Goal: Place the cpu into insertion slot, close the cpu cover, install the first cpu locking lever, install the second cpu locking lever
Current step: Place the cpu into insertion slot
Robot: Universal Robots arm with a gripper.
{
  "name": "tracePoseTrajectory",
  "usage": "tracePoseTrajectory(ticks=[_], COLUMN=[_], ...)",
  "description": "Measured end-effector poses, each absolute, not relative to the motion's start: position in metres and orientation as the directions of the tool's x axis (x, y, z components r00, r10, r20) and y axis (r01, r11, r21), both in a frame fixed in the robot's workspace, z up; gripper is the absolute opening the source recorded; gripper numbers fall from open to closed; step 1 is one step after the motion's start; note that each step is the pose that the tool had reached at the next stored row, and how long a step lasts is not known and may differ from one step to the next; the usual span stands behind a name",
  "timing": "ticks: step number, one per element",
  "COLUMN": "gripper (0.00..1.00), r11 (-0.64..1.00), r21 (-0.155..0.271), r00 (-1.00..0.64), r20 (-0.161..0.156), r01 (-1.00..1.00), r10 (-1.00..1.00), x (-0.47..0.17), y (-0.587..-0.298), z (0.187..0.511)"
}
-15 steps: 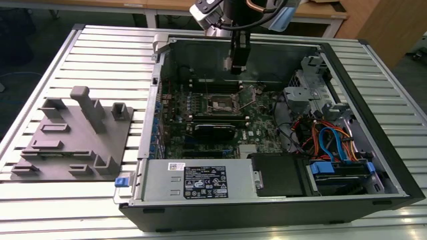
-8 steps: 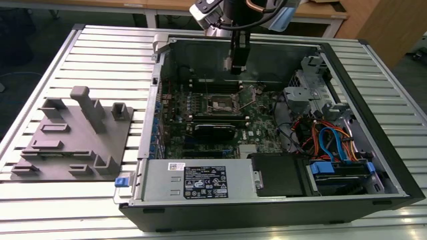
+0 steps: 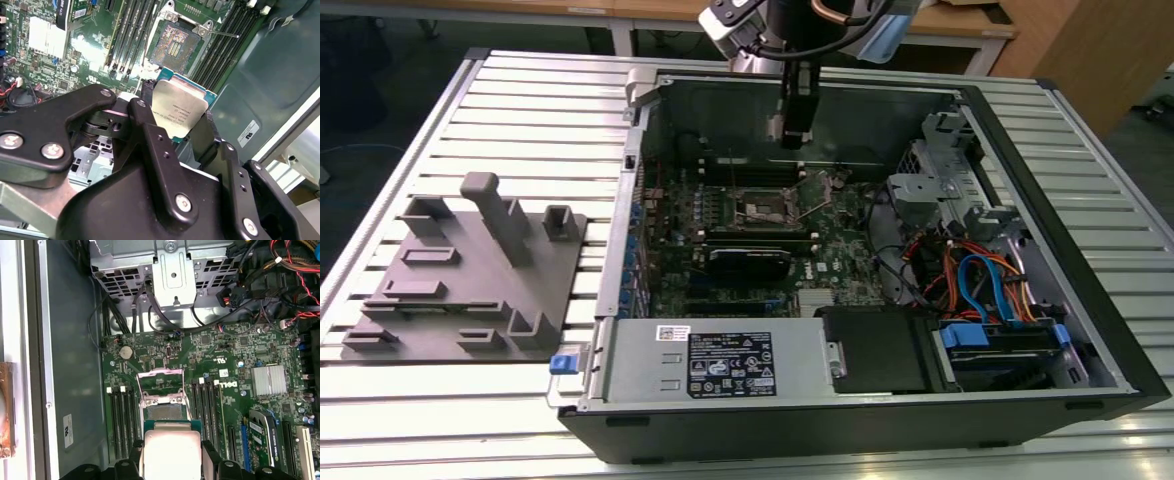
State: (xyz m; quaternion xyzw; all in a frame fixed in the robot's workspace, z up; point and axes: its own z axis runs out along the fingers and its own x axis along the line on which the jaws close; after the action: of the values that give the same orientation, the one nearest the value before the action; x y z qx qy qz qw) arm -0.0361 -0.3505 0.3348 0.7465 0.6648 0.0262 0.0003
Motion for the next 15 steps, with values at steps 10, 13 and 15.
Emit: tracePoseTrajectory(ticks=[10,13,15], gripper=[0.54,0.54,0.54], r11=[-0.096,-0.042,-0.012], r21=[0.035,0.035,0.035], r00=[0.095,0.041,0.011], r20=[0.039,0.039,0.039], r01=[0.995,0.998,0.999], r10=[0.995,0.998,0.999], x=[-0.037,-0.037,-0.037], y=[-0.350,-0.350,-0.350], z=[0.333,0.327,0.324])
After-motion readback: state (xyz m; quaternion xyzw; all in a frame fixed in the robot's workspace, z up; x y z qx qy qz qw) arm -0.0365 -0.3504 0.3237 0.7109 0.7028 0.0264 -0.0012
